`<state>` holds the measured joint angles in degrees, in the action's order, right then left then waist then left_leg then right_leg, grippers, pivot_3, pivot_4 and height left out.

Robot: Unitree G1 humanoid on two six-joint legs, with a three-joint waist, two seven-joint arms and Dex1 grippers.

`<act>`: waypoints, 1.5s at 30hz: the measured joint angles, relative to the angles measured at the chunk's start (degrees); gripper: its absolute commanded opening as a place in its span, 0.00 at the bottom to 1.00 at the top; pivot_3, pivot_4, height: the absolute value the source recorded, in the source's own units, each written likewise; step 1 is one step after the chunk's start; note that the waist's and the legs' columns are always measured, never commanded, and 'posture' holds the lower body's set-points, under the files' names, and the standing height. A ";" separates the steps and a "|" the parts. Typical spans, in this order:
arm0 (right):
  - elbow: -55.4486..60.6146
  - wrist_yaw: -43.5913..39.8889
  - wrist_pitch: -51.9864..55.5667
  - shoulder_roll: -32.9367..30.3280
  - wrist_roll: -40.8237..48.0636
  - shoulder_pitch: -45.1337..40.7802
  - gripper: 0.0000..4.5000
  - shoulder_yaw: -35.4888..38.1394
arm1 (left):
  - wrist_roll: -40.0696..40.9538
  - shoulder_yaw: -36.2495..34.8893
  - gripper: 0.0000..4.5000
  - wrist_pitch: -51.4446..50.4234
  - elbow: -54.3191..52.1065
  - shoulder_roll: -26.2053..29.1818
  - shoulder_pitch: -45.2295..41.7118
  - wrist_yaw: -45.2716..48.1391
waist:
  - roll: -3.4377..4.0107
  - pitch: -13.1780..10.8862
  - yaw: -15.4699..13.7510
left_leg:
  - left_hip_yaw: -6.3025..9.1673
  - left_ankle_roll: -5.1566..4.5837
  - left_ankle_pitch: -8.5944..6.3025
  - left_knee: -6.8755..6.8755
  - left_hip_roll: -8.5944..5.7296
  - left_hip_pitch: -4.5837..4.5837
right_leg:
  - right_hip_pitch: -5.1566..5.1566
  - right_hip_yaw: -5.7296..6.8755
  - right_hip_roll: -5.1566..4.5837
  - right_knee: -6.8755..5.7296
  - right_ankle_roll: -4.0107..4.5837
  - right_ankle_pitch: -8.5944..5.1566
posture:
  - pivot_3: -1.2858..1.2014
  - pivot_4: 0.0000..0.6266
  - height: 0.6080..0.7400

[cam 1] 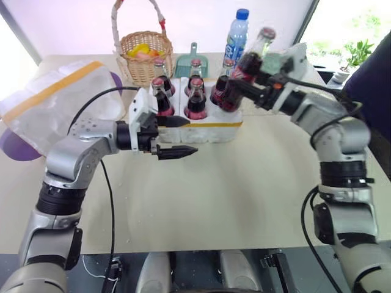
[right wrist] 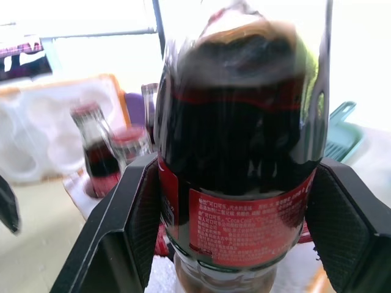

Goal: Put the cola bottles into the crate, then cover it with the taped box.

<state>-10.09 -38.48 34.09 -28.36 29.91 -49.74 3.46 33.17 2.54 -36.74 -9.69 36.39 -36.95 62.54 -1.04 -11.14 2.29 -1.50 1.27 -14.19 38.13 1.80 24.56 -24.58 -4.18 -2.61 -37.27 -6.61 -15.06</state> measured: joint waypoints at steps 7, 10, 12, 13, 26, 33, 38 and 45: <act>-7.15 -3.21 -5.08 1.30 -9.06 -0.88 0.60 -7.80 | 0.04 -1.52 1.00 -0.05 -1.03 0.97 1.26 -1.72 | 0.00 0.00 0.20 | -0.01 0.00 0.00 -0.05 0.01 0.00 | -0.02 0.02 -0.01 0.02 0.01 0.00 | 0.52 0.24 1.00; -9.44 -4.21 -7.10 1.34 -13.08 -0.88 0.60 -10.67 | 0.04 -1.56 1.00 -0.05 -1.77 0.99 1.49 -1.98 | 0.00 0.00 0.22 | 0.00 0.00 0.00 -0.04 0.00 -0.02 | -0.02 0.03 0.01 -0.03 0.01 0.00 | 0.52 0.24 1.00; -10.08 -4.61 -7.41 1.41 -14.16 -1.20 0.84 -11.07 | 0.04 -1.58 1.00 -0.05 -1.77 1.05 1.55 -2.37 | 0.00 0.00 0.20 | 0.01 0.00 0.00 -0.04 0.01 -0.04 | -0.02 0.03 0.02 -0.05 0.01 0.00 | 0.52 0.24 1.00; -10.26 -4.69 -7.56 1.44 -14.69 -1.60 0.90 -11.07 | 0.04 -1.60 1.00 -0.05 -1.77 1.18 1.62 -2.49 | 0.00 0.00 0.21 | 0.01 0.01 0.00 -0.04 0.01 -0.05 | -0.02 0.03 0.02 -0.06 0.01 0.00 | 0.52 0.24 1.00; 5.78 -16.52 4.76 -15.75 -5.70 2.45 0.99 -0.47 | 4.24 -20.23 1.00 -5.02 -3.59 24.65 12.71 4.60 | -0.01 -0.02 0.22 | -0.03 -0.01 -0.01 -0.12 0.03 -0.07 | 0.00 0.04 -0.01 0.06 0.04 -0.02 | 0.52 0.24 1.00; 14.60 -29.78 11.89 -29.39 4.61 5.64 0.99 5.96 | -6.55 -43.66 1.00 -1.88 7.14 40.39 36.67 22.13 | 0.00 -0.04 0.85 | -0.21 -0.01 -0.01 -0.21 0.18 -0.28 | -0.03 0.06 0.02 0.03 0.51 -0.28 | 0.52 0.24 1.00; 15.46 -31.73 14.54 -30.28 10.04 0.24 0.99 7.08 | -20.65 -50.60 1.00 14.40 29.58 52.41 45.95 29.38 | -0.01 -0.04 1.29 | -0.25 0.01 -0.02 -0.25 0.21 -0.29 | -0.11 0.06 -0.10 0.05 0.70 -0.39 | 0.52 0.24 1.00; 14.24 -29.63 16.58 -27.22 13.89 -3.70 0.99 7.42 | -25.55 -29.93 1.00 32.96 52.74 57.14 29.38 24.12 | -0.04 -0.03 1.28 | -0.51 0.00 -0.02 -0.34 0.18 -0.02 | -0.40 0.04 -0.18 0.00 0.66 -0.37 | 0.52 0.24 1.00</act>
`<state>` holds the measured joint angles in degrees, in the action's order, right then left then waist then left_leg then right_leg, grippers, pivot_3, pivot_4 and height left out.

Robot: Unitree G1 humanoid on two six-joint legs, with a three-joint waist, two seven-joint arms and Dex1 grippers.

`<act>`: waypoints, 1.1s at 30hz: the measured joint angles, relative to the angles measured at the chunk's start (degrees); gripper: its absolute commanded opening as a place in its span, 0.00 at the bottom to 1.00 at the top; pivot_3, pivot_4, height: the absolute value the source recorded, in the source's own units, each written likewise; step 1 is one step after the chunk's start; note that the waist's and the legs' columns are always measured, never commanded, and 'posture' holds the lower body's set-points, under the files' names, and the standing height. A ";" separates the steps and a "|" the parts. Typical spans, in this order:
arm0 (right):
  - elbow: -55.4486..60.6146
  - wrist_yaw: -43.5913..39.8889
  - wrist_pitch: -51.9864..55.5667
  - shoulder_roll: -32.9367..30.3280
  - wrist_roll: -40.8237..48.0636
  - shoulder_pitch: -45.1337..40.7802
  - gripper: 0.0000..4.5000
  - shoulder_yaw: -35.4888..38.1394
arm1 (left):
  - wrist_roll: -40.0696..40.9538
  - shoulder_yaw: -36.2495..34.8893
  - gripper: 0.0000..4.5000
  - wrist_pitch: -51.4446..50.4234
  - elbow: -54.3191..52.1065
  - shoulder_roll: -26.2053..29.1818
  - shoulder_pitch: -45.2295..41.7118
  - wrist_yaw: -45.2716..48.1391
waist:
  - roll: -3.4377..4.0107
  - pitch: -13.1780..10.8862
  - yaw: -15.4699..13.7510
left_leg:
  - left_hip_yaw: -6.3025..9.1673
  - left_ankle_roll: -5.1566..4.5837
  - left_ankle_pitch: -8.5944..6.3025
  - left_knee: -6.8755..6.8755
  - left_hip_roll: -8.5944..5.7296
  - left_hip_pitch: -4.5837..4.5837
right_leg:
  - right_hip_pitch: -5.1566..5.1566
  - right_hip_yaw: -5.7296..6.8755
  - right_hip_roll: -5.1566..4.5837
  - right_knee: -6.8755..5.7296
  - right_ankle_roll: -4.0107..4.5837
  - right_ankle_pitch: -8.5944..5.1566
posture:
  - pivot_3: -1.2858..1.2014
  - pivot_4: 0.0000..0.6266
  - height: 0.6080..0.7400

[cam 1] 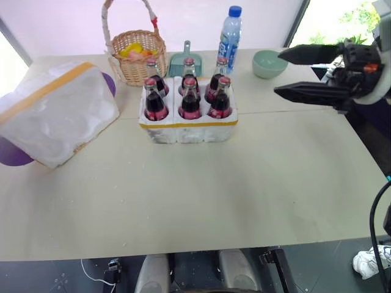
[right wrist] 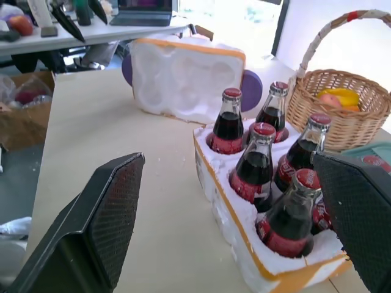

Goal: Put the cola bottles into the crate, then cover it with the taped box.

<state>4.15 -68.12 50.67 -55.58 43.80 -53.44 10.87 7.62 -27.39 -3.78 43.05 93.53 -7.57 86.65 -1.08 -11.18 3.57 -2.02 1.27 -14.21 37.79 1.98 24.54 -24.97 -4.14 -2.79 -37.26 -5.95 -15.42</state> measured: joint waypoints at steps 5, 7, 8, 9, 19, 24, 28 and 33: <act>-0.24 1.55 -0.36 0.48 -0.28 0.29 0.99 -0.66 | -9.44 20.21 1.00 4.00 9.48 -7.95 -29.50 -3.07 | -0.01 0.00 -1.00 | 0.02 -0.01 0.01 0.15 0.01 -0.02 | -0.03 -0.01 0.19 -0.31 -0.26 0.14 | 0.52 0.24 1.00; 0.31 2.32 -0.25 0.35 -0.20 0.62 0.99 -0.52 | -14.33 25.88 1.00 4.89 14.83 -11.42 -38.72 -4.17 | -0.03 0.02 -1.21 | 0.05 -0.01 0.01 0.23 0.00 -0.02 | -0.03 -0.01 0.21 -0.46 -0.35 0.19 | 0.52 0.24 1.00; 0.66 2.60 -0.08 0.17 -0.13 0.81 0.99 -0.42 | -16.20 27.81 1.00 5.34 16.97 -12.73 -41.77 -4.66 | -0.06 0.03 -1.22 | 0.06 -0.01 0.01 0.26 0.00 -0.01 | -0.04 -0.01 0.20 -0.50 -0.35 0.19 | 0.52 0.24 1.00; 1.01 2.92 0.25 -0.05 0.00 0.95 0.99 -0.29 | -17.88 29.43 1.00 5.52 19.33 -13.98 -44.60 -5.08 | -0.07 0.03 -1.23 | 0.07 -0.01 0.01 0.28 -0.01 -0.01 | -0.04 -0.01 0.19 -0.52 -0.35 0.19 | 0.52 0.24 1.00; 5.97 4.36 3.65 -5.11 2.70 2.49 0.99 3.36 | -23.51 34.52 1.00 5.32 30.94 -22.38 -52.80 -9.56 | -0.13 0.04 -1.06 | 0.10 -0.02 0.00 0.29 0.02 0.00 | -0.13 -0.02 0.18 -0.67 -0.35 0.18 | 0.52 0.24 1.00; 6.96 6.05 4.06 -5.62 3.15 4.09 1.00 3.98 | -23.47 34.51 0.70 4.67 31.60 -23.40 -53.86 -9.54 | -0.18 0.06 -1.07 | 0.09 -0.02 0.01 0.31 0.01 -0.01 | -0.13 -0.04 0.16 -0.70 -0.35 0.18 | 0.52 0.24 1.00; 7.23 7.13 4.04 -5.63 3.87 4.96 1.00 5.09 | -23.45 34.50 0.23 4.19 31.87 -23.61 -53.99 -8.89 | -0.17 0.06 -1.24 | 0.10 -0.02 0.01 0.32 0.00 -0.01 | -0.12 -0.03 0.15 -0.71 -0.35 0.18 | 0.52 0.24 1.00; 7.33 8.25 3.51 -5.62 3.74 5.72 1.00 5.13 | -23.40 34.48 0.08 4.08 31.74 -23.57 -54.01 -6.91 | -0.18 0.07 -1.34 | 0.10 -0.02 0.01 0.36 -0.02 -0.01 | -0.11 -0.03 0.13 -0.72 -0.35 0.18 | 0.52 0.24 1.00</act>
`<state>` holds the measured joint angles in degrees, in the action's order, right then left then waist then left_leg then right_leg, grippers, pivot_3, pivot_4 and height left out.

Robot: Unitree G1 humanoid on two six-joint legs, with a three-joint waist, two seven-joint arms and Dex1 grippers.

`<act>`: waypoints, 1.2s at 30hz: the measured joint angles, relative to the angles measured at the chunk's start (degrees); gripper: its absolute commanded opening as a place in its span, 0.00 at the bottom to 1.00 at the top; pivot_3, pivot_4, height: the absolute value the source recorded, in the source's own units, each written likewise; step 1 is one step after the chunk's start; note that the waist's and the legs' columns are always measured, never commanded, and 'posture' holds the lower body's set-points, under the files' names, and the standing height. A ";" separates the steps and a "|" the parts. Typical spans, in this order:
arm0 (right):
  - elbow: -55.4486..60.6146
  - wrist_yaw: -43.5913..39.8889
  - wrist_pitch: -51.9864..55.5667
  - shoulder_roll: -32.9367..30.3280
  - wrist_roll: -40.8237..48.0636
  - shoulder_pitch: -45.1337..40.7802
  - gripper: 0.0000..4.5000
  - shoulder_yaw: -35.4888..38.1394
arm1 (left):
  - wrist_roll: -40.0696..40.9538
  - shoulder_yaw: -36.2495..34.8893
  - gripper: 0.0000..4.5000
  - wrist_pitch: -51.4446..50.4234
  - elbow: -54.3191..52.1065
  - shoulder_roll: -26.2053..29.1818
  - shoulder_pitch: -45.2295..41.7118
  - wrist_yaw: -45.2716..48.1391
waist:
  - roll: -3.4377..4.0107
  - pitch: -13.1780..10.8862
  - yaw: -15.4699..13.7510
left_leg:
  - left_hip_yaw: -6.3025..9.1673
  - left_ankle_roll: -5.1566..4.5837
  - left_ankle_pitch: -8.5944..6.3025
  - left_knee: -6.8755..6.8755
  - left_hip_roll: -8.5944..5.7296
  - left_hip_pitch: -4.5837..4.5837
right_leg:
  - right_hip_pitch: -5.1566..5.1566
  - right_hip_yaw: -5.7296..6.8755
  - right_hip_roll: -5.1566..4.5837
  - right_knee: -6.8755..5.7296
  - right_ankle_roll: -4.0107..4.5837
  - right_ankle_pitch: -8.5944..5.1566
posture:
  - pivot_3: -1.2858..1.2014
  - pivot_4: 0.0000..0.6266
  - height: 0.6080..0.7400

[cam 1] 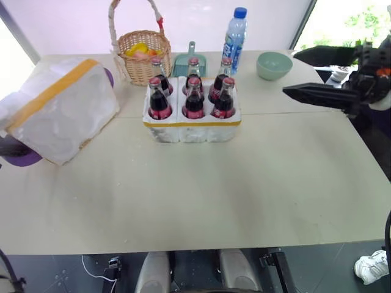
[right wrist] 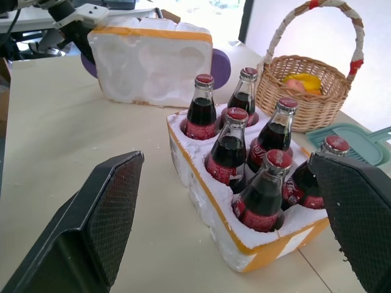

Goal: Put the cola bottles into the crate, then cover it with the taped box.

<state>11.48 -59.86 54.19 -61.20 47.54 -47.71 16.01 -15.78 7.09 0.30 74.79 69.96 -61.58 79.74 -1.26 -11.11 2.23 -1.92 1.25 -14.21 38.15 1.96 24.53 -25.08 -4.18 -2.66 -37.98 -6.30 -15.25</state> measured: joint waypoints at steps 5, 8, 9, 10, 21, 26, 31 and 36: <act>-0.02 -0.07 -1.03 -0.43 -0.66 2.52 1.00 -0.07 | 1.27 -0.87 0.08 0.79 -0.84 -0.04 0.21 3.13 | -0.04 0.01 0.06 | 0.01 0.00 0.00 0.00 0.01 0.02 | -0.01 0.01 0.02 0.00 0.00 0.00 | 0.52 0.24 1.00; -0.41 -0.39 -1.08 -0.93 -1.33 4.61 1.00 -0.11 | 3.26 -2.87 0.08 3.48 -2.23 -0.04 0.86 2.20 | -0.04 0.00 0.15 | 0.02 0.00 0.00 0.01 0.01 0.02 | -0.01 0.01 0.02 -0.02 0.00 0.00 | 0.52 0.24 1.00; -0.42 -0.38 -1.26 -0.98 -1.46 4.99 1.00 -0.07 | 3.81 -3.73 0.08 5.03 -3.03 -0.04 1.46 0.84 | -0.04 0.00 0.16 | 0.03 0.00 0.00 0.01 0.02 0.01 | -0.01 0.00 0.02 -0.04 0.00 0.00 | 0.52 0.24 1.00; -0.44 -0.26 -1.67 -1.04 -1.81 5.57 1.00 -0.05 | 4.52 -4.65 0.08 7.25 -4.12 -0.14 2.04 -1.47 | -0.04 0.00 0.16 | 0.05 0.00 0.00 0.01 0.03 0.01 | -0.01 0.01 0.02 -0.04 0.00 0.00 | 0.52 0.24 1.00; -0.44 5.39 -2.17 1.18 -2.19 10.70 1.00 3.69 | 2.62 -9.88 0.08 17.91 -34.94 -12.45 5.14 -41.13 | -0.11 0.03 -1.34 | 0.07 0.00 0.00 0.12 -0.05 0.00 | 0.09 -0.01 -0.04 -0.05 -0.08 0.05 | 0.52 0.24 1.00; -0.14 7.94 -1.86 1.76 -1.22 12.66 1.00 5.17 | -5.29 -4.94 0.08 19.20 -46.81 -17.62 7.33 -50.99 | -0.11 0.03 -1.23 | 0.06 0.01 0.01 0.11 -0.06 -0.03 | 0.10 -0.05 0.01 -0.05 -0.08 0.06 | 0.52 0.24 1.00; 0.56 10.46 -0.96 2.37 -0.62 15.39 1.00 7.24 | -11.33 -1.86 0.08 17.62 -55.61 -20.42 10.83 -54.90 | -0.11 0.03 -1.27 | 0.07 0.01 0.01 0.11 -0.06 -0.05 | 0.12 -0.06 0.03 -0.06 -0.08 0.06 | 0.52 0.24 1.00; 2.08 13.25 0.31 3.10 1.36 15.95 1.00 8.59 | -22.05 2.78 0.08 16.61 -59.87 -20.75 10.96 -59.38 | -0.11 0.03 -1.35 | 0.12 0.01 0.01 0.11 -0.09 -0.08 | 0.20 -0.06 0.04 -0.04 -0.09 0.06 | 0.52 0.24 1.00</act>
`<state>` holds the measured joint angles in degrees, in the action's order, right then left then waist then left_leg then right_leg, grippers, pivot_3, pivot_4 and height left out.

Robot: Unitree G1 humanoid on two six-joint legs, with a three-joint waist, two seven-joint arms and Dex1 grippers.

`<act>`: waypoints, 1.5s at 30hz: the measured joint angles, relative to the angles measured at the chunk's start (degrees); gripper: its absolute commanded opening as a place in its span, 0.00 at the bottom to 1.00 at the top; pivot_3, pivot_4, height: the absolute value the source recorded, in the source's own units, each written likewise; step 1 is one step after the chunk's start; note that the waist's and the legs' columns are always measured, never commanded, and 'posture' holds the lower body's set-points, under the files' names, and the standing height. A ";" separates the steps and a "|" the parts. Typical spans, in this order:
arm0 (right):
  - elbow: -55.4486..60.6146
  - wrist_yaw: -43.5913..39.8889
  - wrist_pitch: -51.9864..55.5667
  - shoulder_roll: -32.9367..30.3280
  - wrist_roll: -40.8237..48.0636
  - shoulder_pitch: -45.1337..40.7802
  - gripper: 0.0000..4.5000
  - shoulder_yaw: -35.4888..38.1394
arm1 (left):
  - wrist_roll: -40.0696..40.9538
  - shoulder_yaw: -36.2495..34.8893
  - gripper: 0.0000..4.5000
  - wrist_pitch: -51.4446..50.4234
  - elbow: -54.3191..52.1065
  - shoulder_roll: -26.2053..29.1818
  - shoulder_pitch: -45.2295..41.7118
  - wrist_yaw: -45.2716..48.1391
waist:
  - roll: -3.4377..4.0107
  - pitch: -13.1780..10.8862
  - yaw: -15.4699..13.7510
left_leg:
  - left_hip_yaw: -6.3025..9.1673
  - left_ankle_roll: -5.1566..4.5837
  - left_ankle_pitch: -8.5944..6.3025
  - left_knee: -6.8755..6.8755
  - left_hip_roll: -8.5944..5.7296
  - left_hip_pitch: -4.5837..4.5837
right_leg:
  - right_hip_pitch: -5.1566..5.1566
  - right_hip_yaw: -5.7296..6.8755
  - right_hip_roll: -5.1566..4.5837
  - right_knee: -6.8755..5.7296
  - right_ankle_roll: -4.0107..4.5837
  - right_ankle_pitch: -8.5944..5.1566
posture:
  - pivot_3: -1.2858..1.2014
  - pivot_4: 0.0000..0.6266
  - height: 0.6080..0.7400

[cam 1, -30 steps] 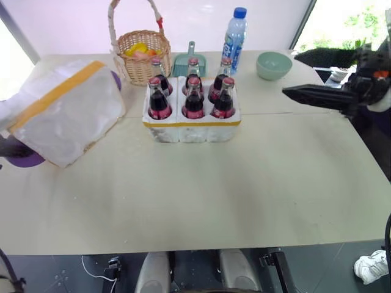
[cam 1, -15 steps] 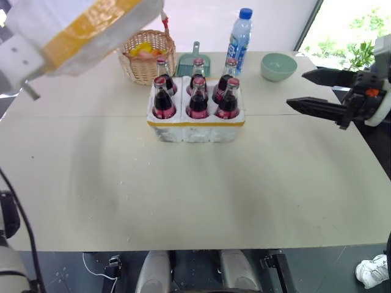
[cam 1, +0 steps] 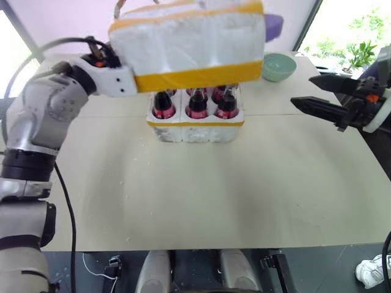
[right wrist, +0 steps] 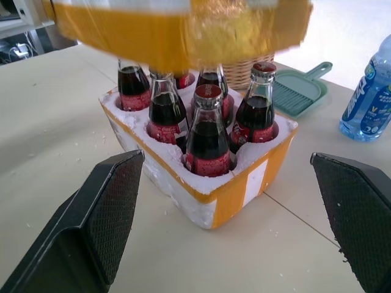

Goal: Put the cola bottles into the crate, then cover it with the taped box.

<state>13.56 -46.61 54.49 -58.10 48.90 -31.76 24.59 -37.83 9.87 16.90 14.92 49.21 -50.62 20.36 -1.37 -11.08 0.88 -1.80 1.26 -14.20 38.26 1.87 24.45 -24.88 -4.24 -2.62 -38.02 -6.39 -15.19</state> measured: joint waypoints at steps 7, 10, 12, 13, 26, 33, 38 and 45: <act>1.51 3.33 0.65 0.79 2.13 2.22 1.00 2.68 | -10.60 5.21 0.08 -1.48 -0.18 -1.89 0.65 -4.61 | 0.00 0.00 -0.07 | 0.02 0.00 0.00 0.00 -0.01 -0.01 | 0.03 0.00 0.00 0.00 0.00 0.00 | 0.52 0.24 1.00; 2.29 4.37 0.80 0.80 2.69 2.86 1.00 3.30 | -12.58 6.63 0.08 -1.35 0.71 -2.94 0.69 -6.64 | 0.00 0.01 -0.10 | 0.03 0.00 0.00 0.00 -0.01 -0.01 | 0.03 0.01 0.00 0.01 0.00 0.00 | 0.52 0.24 1.00; 3.18 4.57 0.81 0.79 3.11 4.70 1.00 3.76 | -13.02 6.67 0.08 -1.26 0.69 -3.26 1.65 -8.30 | -0.01 0.01 -0.12 | 0.05 0.00 0.00 0.00 0.00 -0.01 | 0.04 0.01 0.00 0.01 0.00 0.00 | 0.52 0.24 1.00; 3.47 4.49 0.80 0.76 3.12 5.75 1.00 3.86 | -13.03 6.63 0.08 -1.30 0.61 -3.25 2.52 -8.84 | 0.00 0.02 -0.10 | 0.05 0.00 0.00 -0.01 -0.01 -0.01 | 0.04 0.00 -0.01 0.02 0.00 0.00 | 0.52 0.24 1.00; 4.21 0.10 -2.41 -1.94 0.87 11.65 1.00 4.96 | 10.81 -4.67 0.82 7.59 -8.44 4.95 19.13 -1.53 | 0.01 0.03 0.20 | 0.06 0.00 0.00 -0.03 0.08 -0.07 | 0.08 0.01 -0.03 0.02 0.00 0.00 | 0.52 0.24 1.00; 2.96 -0.92 -3.60 -2.15 -0.54 12.12 1.00 4.98 | 60.19 -18.72 0.82 -21.99 -15.75 16.56 37.96 37.07 | 0.06 0.04 0.71 | -0.05 0.00 0.00 -0.07 0.18 -0.35 | 0.24 0.04 0.02 0.03 0.05 -0.02 | 0.52 0.24 1.00; 1.82 -1.73 -5.08 -1.87 -1.40 10.08 1.00 2.04 | 78.06 -25.36 0.82 -46.36 -8.31 17.72 23.23 43.21 | 0.00 0.04 -0.18 | 0.13 0.00 0.00 0.04 0.04 -0.39 | 0.51 0.15 0.03 0.16 -0.01 -0.04 | 0.52 0.24 1.00; -0.38 -3.83 -6.42 -1.85 -2.41 8.32 1.00 -0.79 | 83.75 -24.82 0.82 -59.12 -5.41 19.43 16.57 51.80 | 0.04 0.04 0.78 | 0.14 -0.01 -0.01 -0.12 0.06 -0.37 | 0.40 0.14 0.09 0.15 -0.01 -0.07 | 0.52 0.24 1.00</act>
